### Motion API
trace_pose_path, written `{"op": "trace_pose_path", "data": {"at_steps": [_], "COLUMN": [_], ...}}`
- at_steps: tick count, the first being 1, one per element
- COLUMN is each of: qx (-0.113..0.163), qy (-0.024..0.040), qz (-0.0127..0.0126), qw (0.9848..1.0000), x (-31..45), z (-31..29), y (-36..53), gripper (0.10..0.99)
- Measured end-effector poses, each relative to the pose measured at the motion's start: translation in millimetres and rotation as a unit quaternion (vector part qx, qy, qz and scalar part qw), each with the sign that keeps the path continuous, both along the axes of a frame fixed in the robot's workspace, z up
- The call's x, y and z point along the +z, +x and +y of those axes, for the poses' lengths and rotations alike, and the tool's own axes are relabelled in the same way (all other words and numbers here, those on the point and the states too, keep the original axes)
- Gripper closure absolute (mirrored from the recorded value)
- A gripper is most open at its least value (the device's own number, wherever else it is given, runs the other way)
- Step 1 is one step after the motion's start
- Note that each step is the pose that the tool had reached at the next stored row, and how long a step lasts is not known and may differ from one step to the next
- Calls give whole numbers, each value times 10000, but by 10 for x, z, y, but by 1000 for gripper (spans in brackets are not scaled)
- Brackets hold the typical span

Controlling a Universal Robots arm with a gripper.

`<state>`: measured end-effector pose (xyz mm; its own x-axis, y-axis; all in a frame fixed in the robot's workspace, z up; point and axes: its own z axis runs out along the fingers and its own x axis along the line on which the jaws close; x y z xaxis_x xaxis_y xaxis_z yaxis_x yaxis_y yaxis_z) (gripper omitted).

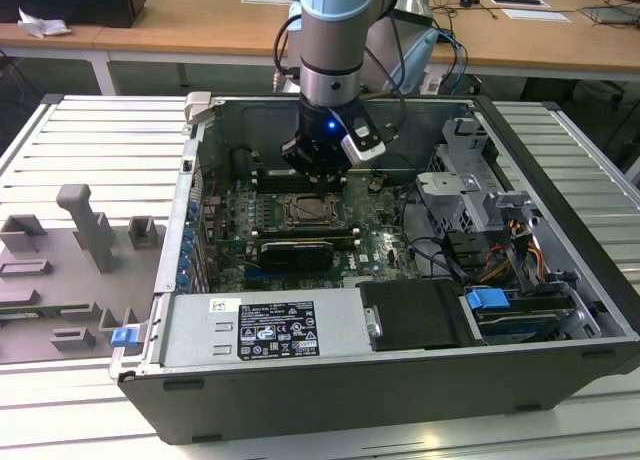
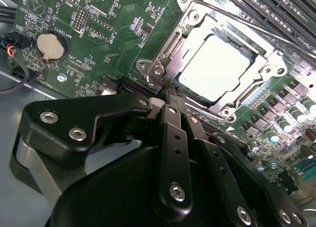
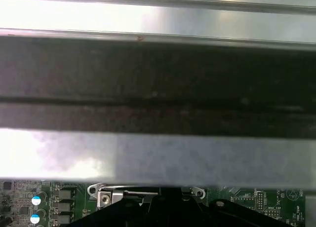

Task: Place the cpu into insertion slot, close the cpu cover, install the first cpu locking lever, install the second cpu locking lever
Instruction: 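Install the second cpu locking lever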

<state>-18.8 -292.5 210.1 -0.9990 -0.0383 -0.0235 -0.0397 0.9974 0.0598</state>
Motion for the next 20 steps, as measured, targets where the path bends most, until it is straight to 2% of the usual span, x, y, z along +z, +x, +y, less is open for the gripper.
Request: {"op": "trace_pose_path", "data": {"at_steps": [14,20], "qx": [0,0], "qy": [1,0], "qz": [0,0], "qw": [10000,10000], "x": [-1,21], "z": [-82,-88], "y": [0,0], "gripper": [980,980]}}
